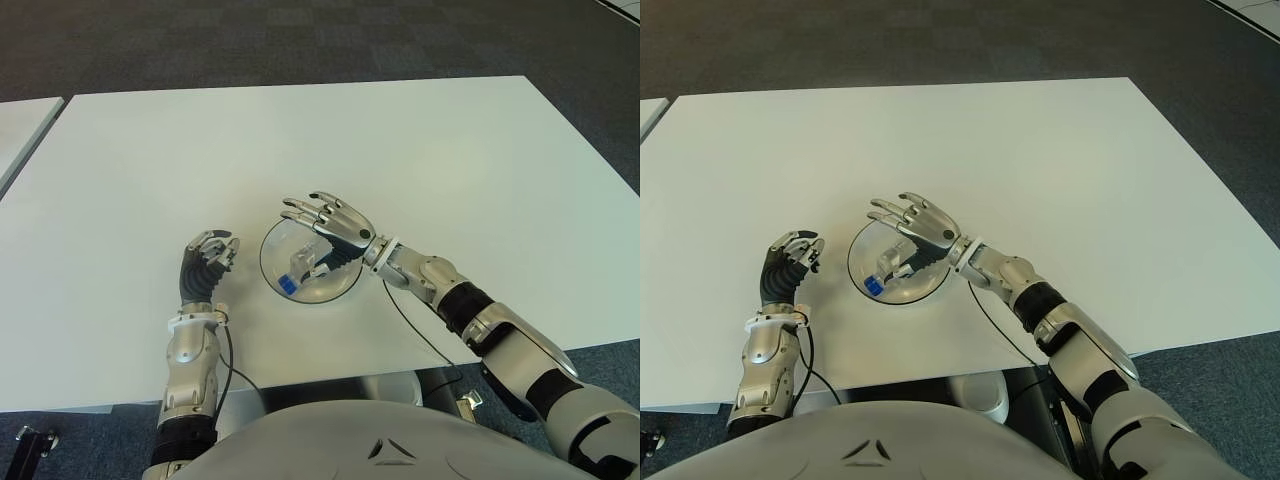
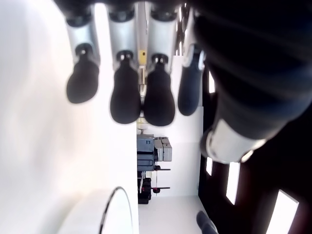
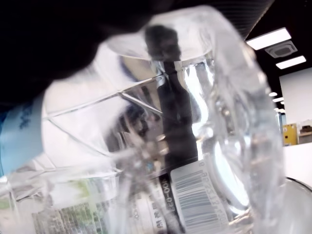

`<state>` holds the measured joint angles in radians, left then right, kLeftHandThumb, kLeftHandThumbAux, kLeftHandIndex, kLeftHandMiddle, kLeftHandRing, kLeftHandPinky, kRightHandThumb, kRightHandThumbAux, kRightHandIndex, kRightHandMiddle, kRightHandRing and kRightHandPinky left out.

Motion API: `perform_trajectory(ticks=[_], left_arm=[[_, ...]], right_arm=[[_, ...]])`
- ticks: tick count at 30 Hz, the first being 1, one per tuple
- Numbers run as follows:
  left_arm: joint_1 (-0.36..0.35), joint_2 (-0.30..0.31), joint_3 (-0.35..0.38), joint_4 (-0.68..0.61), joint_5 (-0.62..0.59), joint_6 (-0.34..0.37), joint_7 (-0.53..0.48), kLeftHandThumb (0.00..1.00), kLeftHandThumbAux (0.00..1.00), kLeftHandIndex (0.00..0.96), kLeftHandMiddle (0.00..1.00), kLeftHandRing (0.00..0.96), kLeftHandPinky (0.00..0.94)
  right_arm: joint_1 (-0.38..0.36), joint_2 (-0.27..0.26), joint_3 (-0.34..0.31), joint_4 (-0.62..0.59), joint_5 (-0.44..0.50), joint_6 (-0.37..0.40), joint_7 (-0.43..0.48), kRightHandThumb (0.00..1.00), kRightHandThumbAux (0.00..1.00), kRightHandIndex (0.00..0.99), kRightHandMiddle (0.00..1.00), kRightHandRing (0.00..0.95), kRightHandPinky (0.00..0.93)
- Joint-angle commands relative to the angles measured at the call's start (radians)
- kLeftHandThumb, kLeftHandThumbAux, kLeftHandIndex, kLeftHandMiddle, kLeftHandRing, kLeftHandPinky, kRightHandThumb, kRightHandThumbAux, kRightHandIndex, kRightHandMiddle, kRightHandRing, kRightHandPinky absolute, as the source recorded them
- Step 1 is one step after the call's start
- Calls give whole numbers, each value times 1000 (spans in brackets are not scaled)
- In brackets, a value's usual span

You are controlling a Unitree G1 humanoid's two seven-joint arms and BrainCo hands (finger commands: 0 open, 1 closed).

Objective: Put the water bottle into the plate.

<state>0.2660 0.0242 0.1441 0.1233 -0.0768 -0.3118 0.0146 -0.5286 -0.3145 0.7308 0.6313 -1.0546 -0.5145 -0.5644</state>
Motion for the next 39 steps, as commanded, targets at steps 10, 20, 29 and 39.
perform_trajectory(ticks=[10, 20, 29, 39], left_arm=[[11, -3, 1, 2, -7, 27, -5, 701, 721, 434, 733, 719, 718], [8, -6, 4, 9, 8, 12, 10, 702, 720, 434, 732, 721, 721], [8, -6, 5, 10, 16, 5, 12, 702, 720, 434, 730, 719, 721], [9, -2, 3, 12, 12, 5, 0, 701, 721, 434, 729, 718, 720]], right_arm=[[-18, 9, 11, 35, 0, -24, -48, 156, 231, 0, 0, 0, 0], [-20, 12, 12, 43, -4, -23, -61, 162, 220, 0, 0, 0, 0], [-18, 10, 15, 39, -10, -17, -63, 175, 212, 0, 0, 0, 0], [-20, 7, 20, 37, -18, -10, -54, 195, 248, 0, 0, 0, 0]])
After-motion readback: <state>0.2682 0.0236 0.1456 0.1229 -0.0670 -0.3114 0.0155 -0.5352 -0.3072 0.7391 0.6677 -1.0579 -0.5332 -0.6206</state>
